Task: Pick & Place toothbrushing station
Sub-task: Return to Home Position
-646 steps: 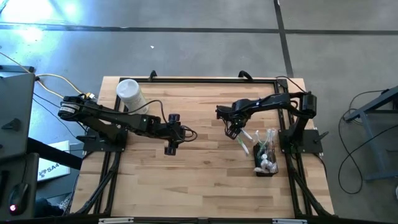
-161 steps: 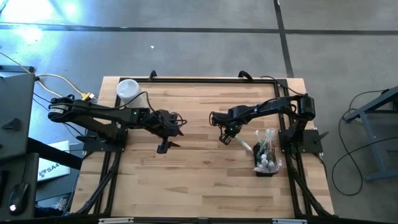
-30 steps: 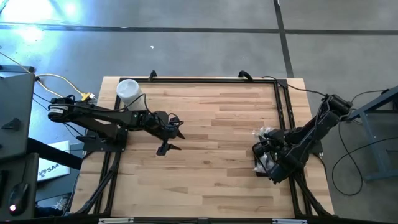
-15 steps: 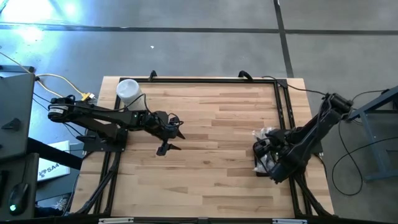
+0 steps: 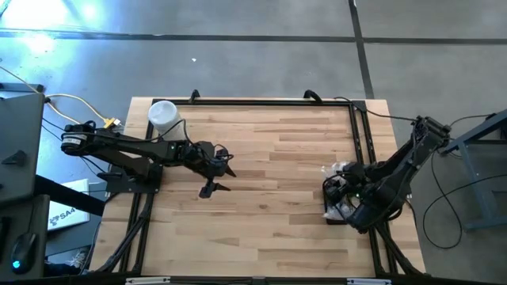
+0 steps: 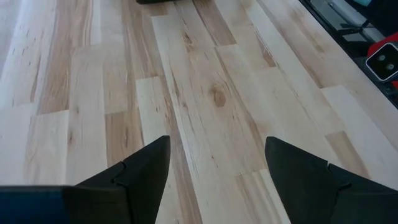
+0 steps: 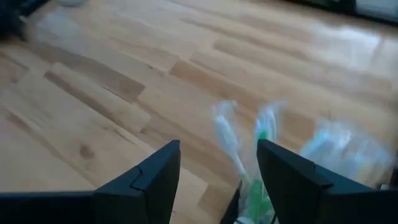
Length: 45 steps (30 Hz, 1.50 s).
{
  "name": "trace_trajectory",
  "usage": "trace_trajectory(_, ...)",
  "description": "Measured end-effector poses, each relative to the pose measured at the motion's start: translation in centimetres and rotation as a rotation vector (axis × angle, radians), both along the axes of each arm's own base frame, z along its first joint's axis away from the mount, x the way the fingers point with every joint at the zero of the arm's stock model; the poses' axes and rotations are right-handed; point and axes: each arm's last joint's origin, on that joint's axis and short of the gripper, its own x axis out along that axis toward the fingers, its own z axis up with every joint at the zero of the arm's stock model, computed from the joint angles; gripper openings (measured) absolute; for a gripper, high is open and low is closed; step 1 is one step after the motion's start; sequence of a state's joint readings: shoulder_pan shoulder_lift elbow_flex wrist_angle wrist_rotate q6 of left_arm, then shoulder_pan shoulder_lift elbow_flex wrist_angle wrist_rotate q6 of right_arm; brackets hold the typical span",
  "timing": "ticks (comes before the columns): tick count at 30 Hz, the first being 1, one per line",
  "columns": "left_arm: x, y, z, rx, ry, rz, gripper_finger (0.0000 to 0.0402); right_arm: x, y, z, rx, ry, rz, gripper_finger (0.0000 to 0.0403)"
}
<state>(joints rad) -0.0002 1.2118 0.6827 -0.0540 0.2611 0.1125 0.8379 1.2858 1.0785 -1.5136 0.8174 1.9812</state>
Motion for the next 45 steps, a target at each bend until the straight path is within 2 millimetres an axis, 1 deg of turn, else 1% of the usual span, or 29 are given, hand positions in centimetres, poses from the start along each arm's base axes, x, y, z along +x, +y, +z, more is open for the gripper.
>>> trace_trajectory(6, -0.5, 0.0, 0.8, 0.013, -0.035, 0.002, 0.026, 0.4, 0.1, 3.3, -0.133, -0.046, 0.124, 0.0205)
trace_trajectory(10, -0.8, 0.2, 1.4, 0.024, -0.058, 0.063, 0.026, 0.6, 0.1, 4.9, -0.241, -0.064, 0.211, 0.0205)
trace_trajectory(13, -0.9, 0.2, 1.5, 0.023, -0.062, 0.068, 0.026, 0.6, 0.0, 5.5, -0.283, -0.062, 0.244, 0.0205)
trace_trajectory(18, -0.8, 0.2, 1.7, 0.027, -0.084, 0.076, 0.026, 0.7, -1.0, 5.8, -0.308, -0.021, 0.243, 0.0204)
trace_trajectory(21, -0.6, 0.5, 2.0, 0.075, -0.115, 0.161, 0.026, 0.4, -1.3, 6.1, -0.287, 0.024, 0.29, 0.0197)
trace_trajectory(23, -0.6, 0.7, 1.9, 0.096, -0.11, 0.242, 0.026, 0.1, -1.6, 6.4, -0.289, 0.032, 0.32, 0.0181)
trace_trajectory(25, -0.7, 0.9, 1.9, 0.059, -0.094, 0.308, 0.026, -0.2, -2.0, 6.8, -0.318, 0.027, 0.34, 0.0153)
trace_trajectory(27, -0.5, 0.9, 1.8, 0.034, -0.092, 0.322, 0.026, -0.7, -2.5, 7.3, -0.366, 0.019, 0.362, 0.0113)
trace_trajectory(29, -0.5, 0.8, 1.7, 0.047, -0.092, 0.314, 0.0259, -1.3, -3.3, 8.0, -0.412, -0.003, 0.376, 0.0063)
trace_trajectory(30, -0.5, 0.8, 1.8, 0.059, -0.102, 0.307, 0.0257, -1.8, -3.8, 8.3, -0.433, -0.022, 0.377, 0.0036)
trace_trajectory(31, -0.5, 0.9, 1.9, 0.068, -0.112, 0.305, 0.0252, -2.3, -4.4, 8.8, -0.453, -0.051, 0.368, 0.0018)
trace_trajectory(34, -0.8, 1.0, 2.2, 0.091, -0.118, 0.34, 0.0219, -4.0, -6.4, 10.0, -0.517, -0.127, 0.33, 0.0006)
trace_trajectory(36, -1.2, 1.0, 2.3, 0.112, -0.103, 0.346, 0.0181, -5.2, -7.6, 10.6, -0.52, -0.153, 0.331, 0.0003)
trace_trajectory(38, -1.9, 1.1, 2.5, 0.157, -0.083, 0.36, 0.0129, -6.4, -8.8, 10.7, -0.512, -0.184, 0.327, 0.0002)
trace_trajectory(41, -3.3, 1.3, 3.2, 0.22, -0.075, 0.397, 0.0037, -8.2, -10.6, 10.3, -0.501, -0.244, 0.301, 0.0002)
trace_trajectory(42, -3.7, 1.3, 3.6, 0.227, -0.087, 0.403, 0.0019, -8.7, -11.1, 10.0, -0.494, -0.261, 0.3, 0.0002)
trace_trajectory(43, -4.2, 1.5, 4.0, 0.23, -0.111, 0.408, 0.0013, -9.3, -11.6, 9.7, -0.485, -0.282, 0.301, 0.0002)
trace_trajectory(45, -5.2, 1.8, 4.9, 0.233, -0.148, 0.408, 0.0015, -10.2, -12.4, 8.7, -0.469, -0.339, 0.301, 0.0002)
